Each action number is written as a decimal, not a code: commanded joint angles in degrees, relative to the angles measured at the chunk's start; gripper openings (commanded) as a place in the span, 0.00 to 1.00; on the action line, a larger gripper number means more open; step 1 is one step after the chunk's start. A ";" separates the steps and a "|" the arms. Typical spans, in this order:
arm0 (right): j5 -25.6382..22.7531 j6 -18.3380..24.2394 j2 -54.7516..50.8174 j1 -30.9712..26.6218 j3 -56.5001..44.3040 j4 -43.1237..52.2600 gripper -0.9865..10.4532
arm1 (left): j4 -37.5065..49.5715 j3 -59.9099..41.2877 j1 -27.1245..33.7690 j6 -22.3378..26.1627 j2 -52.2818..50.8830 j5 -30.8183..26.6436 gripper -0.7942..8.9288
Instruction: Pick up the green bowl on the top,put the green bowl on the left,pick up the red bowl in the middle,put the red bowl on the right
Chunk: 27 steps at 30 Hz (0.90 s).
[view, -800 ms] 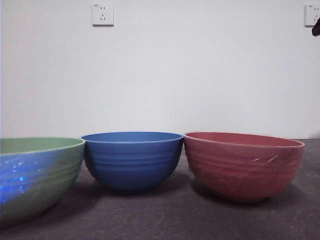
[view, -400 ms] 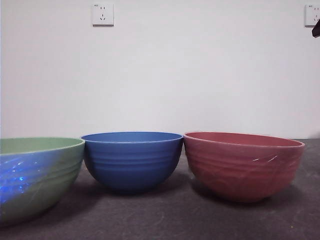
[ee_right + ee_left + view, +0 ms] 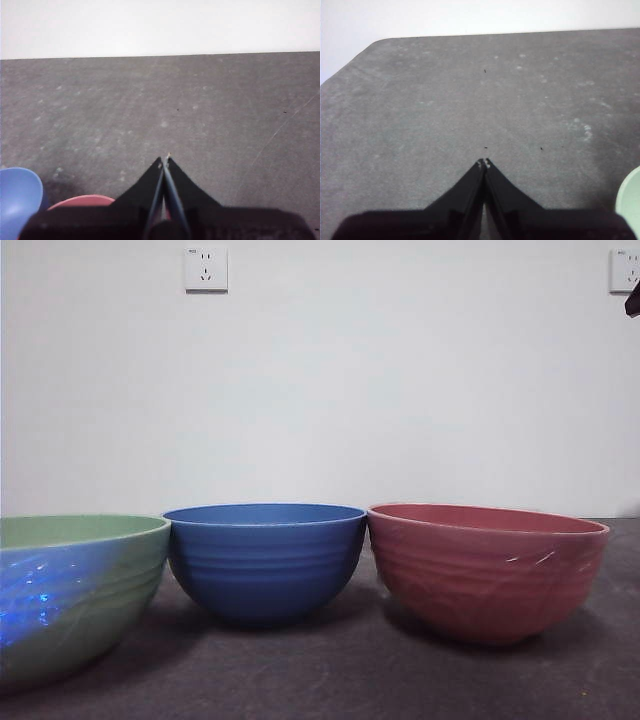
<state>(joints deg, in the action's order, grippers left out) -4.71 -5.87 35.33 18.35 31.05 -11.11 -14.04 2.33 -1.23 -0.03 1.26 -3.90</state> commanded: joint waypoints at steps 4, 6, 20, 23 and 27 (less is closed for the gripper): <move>-0.20 -0.70 -0.04 0.02 -0.26 0.09 0.07 | 0.24 -0.92 0.17 -4.07 -1.18 2.05 0.08; -0.17 -0.70 -0.04 0.02 -0.26 0.09 0.07 | 0.13 -0.92 0.17 -4.07 -1.18 2.05 0.08; -0.15 -0.70 -0.02 0.04 -0.26 0.07 0.07 | 0.11 -0.90 0.17 -4.07 -1.18 2.08 0.08; -0.17 -0.70 -0.04 0.02 -0.26 0.07 0.07 | 0.11 -0.90 0.17 -4.07 -1.18 2.08 0.08; -0.15 -0.66 -0.20 0.13 -0.26 -0.57 0.07 | 0.11 -0.90 0.17 -4.07 -1.18 2.08 0.08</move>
<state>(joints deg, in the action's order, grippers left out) -4.71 -6.04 35.31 18.35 31.05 -11.42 -14.06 2.31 -1.23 -3.68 0.25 -2.09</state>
